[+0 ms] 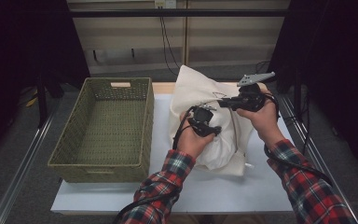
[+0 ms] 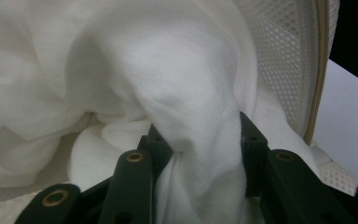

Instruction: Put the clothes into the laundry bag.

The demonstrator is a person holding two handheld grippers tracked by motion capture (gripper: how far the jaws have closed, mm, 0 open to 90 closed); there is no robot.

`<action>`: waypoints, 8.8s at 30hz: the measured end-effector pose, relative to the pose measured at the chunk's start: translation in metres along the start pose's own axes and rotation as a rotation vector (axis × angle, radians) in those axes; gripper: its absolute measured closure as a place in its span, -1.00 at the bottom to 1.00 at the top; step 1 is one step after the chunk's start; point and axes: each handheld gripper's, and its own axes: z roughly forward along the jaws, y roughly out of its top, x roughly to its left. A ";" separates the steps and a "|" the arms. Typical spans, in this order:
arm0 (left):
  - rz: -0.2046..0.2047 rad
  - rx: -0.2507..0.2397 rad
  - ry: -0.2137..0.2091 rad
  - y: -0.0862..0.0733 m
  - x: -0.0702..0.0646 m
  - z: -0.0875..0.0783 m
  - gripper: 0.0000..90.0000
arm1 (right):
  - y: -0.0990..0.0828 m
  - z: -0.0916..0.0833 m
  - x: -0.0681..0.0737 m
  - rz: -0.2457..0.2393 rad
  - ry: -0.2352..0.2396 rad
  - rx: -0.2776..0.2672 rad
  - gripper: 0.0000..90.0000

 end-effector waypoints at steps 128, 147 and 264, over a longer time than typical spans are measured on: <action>-0.016 -0.001 0.043 -0.018 -0.001 0.004 0.33 | -0.006 0.004 -0.002 0.013 0.014 0.025 0.95; 0.054 0.007 0.117 -0.037 0.000 -0.024 -0.69 | -0.005 0.015 -0.005 0.002 0.030 0.043 0.95; 0.012 -0.126 0.197 -0.005 0.018 0.036 0.38 | -0.045 -0.017 -0.015 0.037 -0.041 0.093 0.94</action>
